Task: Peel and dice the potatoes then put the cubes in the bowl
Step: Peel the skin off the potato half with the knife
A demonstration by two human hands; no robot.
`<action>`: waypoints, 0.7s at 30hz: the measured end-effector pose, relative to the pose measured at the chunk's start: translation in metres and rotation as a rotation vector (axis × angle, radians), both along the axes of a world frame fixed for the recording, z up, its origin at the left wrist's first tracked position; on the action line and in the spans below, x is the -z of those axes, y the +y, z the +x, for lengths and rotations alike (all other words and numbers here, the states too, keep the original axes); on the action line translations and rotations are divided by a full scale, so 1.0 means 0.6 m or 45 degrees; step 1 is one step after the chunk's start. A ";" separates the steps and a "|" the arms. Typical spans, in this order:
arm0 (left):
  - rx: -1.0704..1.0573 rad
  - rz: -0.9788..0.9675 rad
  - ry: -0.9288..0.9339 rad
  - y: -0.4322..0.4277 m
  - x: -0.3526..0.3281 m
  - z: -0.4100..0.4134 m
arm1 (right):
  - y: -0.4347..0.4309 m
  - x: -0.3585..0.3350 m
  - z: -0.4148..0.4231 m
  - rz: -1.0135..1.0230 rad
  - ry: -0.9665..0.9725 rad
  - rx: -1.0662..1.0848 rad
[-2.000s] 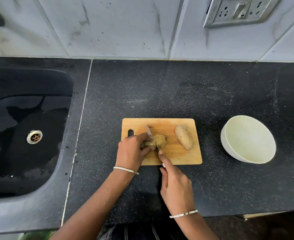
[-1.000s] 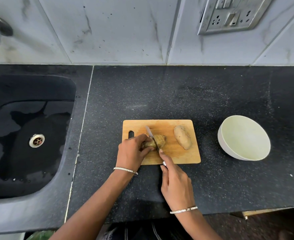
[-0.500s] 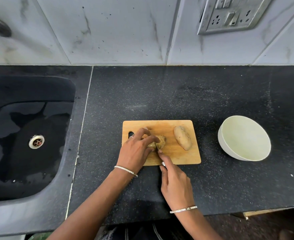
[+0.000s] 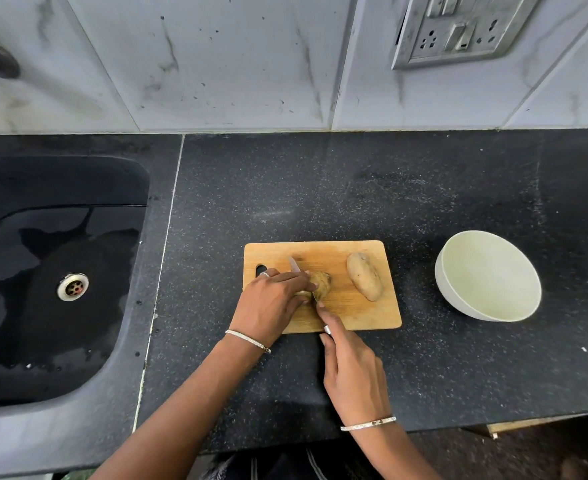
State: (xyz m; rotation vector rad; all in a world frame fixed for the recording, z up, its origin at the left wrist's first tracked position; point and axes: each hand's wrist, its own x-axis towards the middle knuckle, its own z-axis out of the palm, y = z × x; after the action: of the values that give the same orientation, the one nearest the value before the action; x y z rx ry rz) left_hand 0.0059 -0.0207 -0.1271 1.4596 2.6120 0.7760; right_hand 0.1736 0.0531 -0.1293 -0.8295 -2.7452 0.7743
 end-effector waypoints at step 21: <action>0.050 0.099 0.058 -0.003 0.011 -0.004 | -0.011 -0.040 0.109 -0.079 -0.056 0.038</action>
State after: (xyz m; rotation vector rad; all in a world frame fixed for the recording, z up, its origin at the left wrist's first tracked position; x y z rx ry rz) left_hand 0.0032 -0.0227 -0.1338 1.5617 2.6049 0.8588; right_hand 0.2387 0.0465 -0.1056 -0.9079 -2.7530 0.8498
